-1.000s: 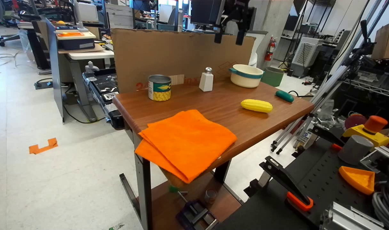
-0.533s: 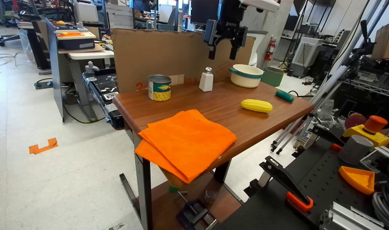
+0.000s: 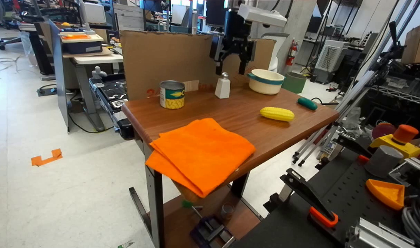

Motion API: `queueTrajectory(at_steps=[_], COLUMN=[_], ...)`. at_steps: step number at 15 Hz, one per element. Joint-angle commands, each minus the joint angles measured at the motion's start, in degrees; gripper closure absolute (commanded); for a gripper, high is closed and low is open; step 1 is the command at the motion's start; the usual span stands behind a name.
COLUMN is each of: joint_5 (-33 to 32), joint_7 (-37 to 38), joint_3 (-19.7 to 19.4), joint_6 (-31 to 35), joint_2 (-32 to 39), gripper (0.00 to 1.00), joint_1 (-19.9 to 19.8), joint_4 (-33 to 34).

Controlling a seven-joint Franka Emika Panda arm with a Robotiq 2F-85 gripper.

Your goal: Pick up the salt cellar from the table and put it in the white bowl.

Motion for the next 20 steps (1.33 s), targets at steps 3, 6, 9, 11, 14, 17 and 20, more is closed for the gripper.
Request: queueTrajectory(at_steps=[3,6,9,11,14,17,20], joint_5=[-0.9,-0.9,-1.7,-1.6,-0.8,-0.1,-0.3], joint_7=[2.6,3.4,3.6,4.3,5.8,5.5,5.9], joint_3=[-0.3,-0.3,-0.3,-0.4,-0.2,-0.2,-1.9], joint_6=[-1.4,-0.9,-0.4,-1.1,-2.2,-4.1,-7.3], joint_2=[2.9,3.2,2.8,2.5,-0.3,-6.4,-12.8], gripper=[0.00,0.32,0.54,0.67,0.82,0.82,0.82], joint_1=[1.9,2.5,3.5,4.0,4.2,3.2,1.4], joint_4=[2.4,2.2,2.1,2.1,-0.3,-4.8,-7.0])
